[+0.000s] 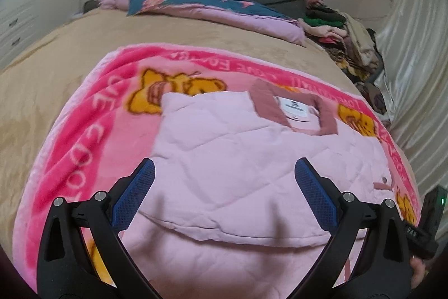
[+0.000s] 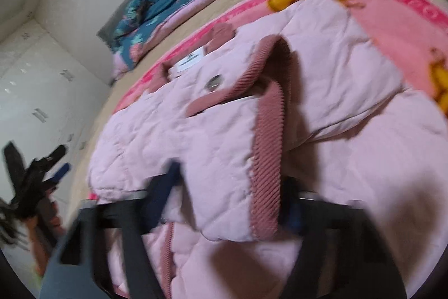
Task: Fold large clothes
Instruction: 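Grasp the ribbed cuff edge with the right tool and straighten it on the jacket, then release the cuff with the right tool and withdraw both tools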
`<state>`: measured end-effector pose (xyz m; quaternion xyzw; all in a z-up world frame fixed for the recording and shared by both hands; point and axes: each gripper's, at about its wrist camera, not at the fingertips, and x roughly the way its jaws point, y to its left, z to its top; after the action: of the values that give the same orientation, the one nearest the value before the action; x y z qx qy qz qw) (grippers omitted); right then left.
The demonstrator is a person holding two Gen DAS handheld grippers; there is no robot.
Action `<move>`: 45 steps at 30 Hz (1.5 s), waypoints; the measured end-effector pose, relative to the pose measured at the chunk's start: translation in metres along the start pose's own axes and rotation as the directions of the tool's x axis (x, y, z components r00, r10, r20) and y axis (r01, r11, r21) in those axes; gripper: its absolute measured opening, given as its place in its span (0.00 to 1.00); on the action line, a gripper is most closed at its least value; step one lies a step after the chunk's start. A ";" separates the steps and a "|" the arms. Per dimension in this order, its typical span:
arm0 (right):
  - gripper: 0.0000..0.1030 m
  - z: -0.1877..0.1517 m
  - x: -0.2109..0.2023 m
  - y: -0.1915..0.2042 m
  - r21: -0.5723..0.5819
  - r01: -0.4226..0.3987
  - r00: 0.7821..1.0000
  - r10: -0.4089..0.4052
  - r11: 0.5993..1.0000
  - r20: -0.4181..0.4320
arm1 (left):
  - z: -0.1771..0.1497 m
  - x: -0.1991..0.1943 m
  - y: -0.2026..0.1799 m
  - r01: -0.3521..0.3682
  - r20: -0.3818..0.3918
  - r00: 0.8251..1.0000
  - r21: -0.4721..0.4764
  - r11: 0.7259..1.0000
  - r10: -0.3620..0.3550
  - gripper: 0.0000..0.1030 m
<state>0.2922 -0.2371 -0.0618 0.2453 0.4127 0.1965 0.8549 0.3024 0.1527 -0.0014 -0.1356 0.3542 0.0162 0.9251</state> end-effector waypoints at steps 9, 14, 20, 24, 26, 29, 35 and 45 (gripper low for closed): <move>0.23 0.048 -0.058 0.067 -0.357 0.100 0.967 -0.007 0.929 0.253 | 0.002 0.002 0.004 0.045 0.022 0.999 -0.016 0.999 -0.045 0.91; 0.23 0.067 -0.048 0.066 -0.389 0.171 0.958 -0.061 0.905 0.280 | -0.001 0.008 -0.002 0.045 0.009 0.999 0.002 0.999 -0.045 0.91; 0.23 0.060 -0.019 0.031 -0.295 0.192 0.966 -0.127 0.936 0.225 | -0.007 0.017 -0.017 0.043 -0.005 0.999 0.055 0.998 -0.043 0.91; 0.23 0.056 -0.005 0.015 -0.241 0.193 0.971 -0.149 0.951 0.187 | -0.010 0.025 -0.026 0.040 -0.017 0.999 0.090 0.995 -0.039 0.91; 0.24 0.054 -0.001 0.013 -0.234 0.199 0.971 -0.159 0.952 0.180 | -0.011 0.028 -0.029 0.042 -0.024 0.999 0.098 0.994 -0.040 0.91; 0.28 0.051 0.002 0.013 -0.231 0.215 0.969 -0.177 0.949 0.173 | -0.014 0.032 -0.034 0.040 -0.031 0.999 0.105 0.994 -0.037 0.91; 0.64 0.049 -0.005 0.012 -0.199 0.263 0.958 -0.231 0.944 0.171 | -0.019 0.038 -0.045 0.058 -0.052 0.997 0.128 0.990 -0.052 0.91; 0.78 0.042 -0.015 0.045 -0.337 0.289 0.952 -0.232 0.896 0.201 | -0.039 0.069 -0.055 0.041 -0.141 0.990 0.184 0.982 -0.015 0.88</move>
<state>0.3110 -0.2196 -0.0038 0.0403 0.3307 0.1331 0.9334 0.3355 0.0852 -0.0620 -0.0540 0.4157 -0.0393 0.9070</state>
